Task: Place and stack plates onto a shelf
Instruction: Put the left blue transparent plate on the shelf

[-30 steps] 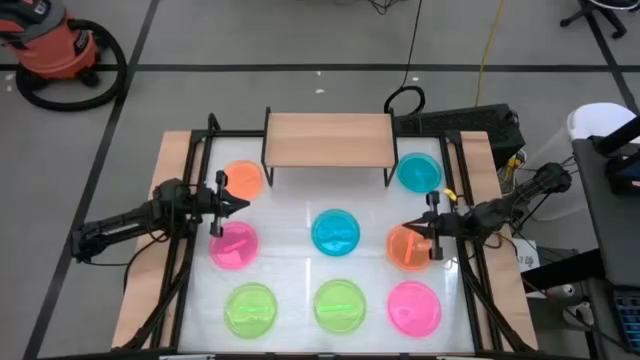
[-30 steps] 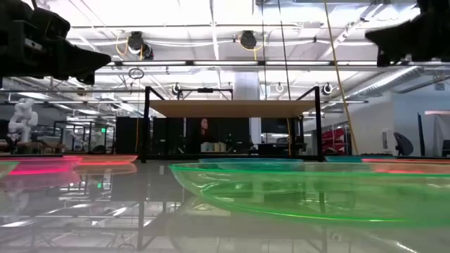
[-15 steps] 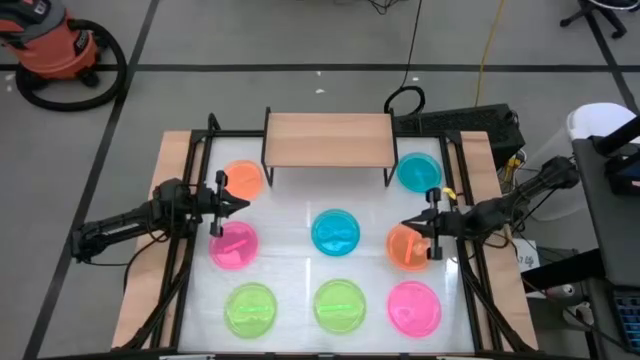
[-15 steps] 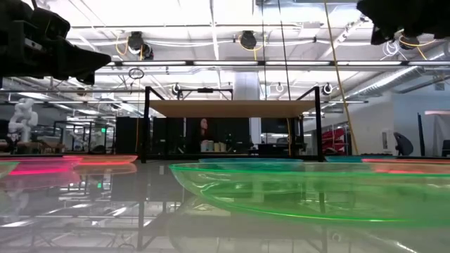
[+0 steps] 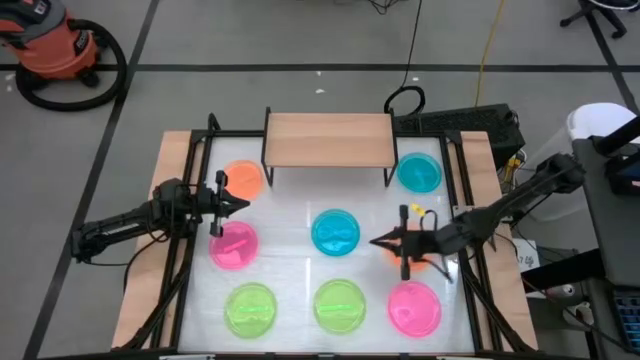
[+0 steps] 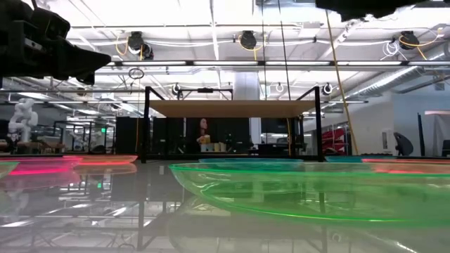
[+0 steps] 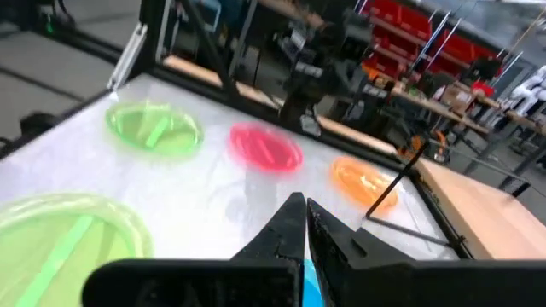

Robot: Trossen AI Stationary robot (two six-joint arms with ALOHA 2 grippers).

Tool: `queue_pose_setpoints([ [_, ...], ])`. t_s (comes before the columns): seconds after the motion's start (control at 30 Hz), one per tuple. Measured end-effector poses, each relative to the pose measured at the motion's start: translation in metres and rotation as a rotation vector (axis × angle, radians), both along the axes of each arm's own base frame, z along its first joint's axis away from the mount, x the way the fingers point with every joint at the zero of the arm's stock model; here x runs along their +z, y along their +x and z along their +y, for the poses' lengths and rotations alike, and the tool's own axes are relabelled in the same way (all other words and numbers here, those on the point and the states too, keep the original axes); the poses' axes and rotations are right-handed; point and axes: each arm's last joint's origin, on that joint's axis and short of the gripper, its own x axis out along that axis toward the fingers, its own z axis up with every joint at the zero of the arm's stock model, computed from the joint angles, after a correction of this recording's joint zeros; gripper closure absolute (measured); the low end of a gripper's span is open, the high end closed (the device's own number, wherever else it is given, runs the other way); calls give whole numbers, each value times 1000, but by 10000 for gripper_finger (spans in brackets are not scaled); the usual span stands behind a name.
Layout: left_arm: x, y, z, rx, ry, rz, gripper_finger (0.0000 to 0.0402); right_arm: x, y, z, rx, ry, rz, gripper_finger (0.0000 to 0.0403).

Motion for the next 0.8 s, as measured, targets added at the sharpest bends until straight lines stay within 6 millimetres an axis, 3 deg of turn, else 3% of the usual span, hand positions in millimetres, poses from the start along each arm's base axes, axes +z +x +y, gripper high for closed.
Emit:
queue_pose_setpoints([
  [0.3, 0, 0, 0, 0, 0, 0, 380, 3, 29, 12, -53, 66, 173, 403],
  [0.6, 0, 0, 0, 0, 0, 1, 380, -19, 30, -25, -296, 217, 396, 403],
  [0.8, 0, 0, 0, 0, 0, 0, 380, -33, 37, -30, -200, 206, 387, 403],
])
